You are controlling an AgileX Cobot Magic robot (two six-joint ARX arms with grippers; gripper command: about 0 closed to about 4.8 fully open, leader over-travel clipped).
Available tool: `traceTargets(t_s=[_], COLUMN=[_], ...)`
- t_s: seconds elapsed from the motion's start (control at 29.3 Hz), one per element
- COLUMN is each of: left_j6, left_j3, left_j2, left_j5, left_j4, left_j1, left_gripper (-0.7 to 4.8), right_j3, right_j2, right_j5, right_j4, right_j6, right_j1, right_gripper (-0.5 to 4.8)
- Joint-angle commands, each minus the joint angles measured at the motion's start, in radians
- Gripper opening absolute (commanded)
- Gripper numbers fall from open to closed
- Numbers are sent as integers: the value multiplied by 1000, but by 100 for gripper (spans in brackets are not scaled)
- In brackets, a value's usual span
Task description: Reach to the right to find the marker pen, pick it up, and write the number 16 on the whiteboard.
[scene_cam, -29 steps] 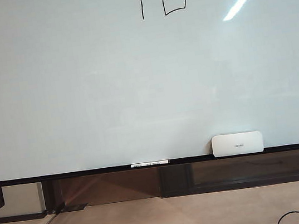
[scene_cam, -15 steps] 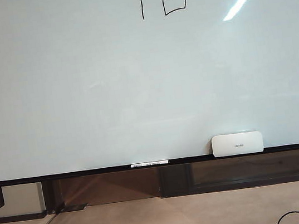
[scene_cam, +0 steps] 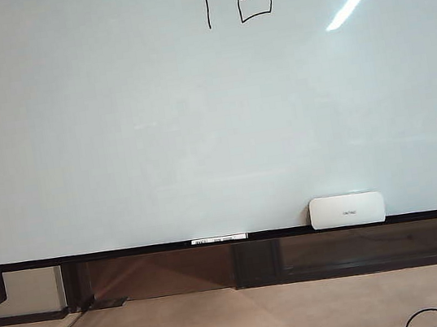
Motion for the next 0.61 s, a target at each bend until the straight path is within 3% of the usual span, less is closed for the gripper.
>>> traceTargets(t_s=[0.03, 0.2, 0.61], left_j6=[-5, -41, -42], left_j3=[2, 2, 2], left_j2=[1, 1, 1], left_j5=[-3, -3, -3], left_j4=[11, 20, 20], left_j1=[0, 0, 0], left_gripper=[-5, -5, -5], right_j3=[3, 3, 3], right_j2=[0, 0, 0], right_j5=[-6, -6, -6], right_j4=[4, 5, 5], right_j6=[2, 6, 6], right_j1=[2, 2, 1], right_gripper=[-5, -5, -5])
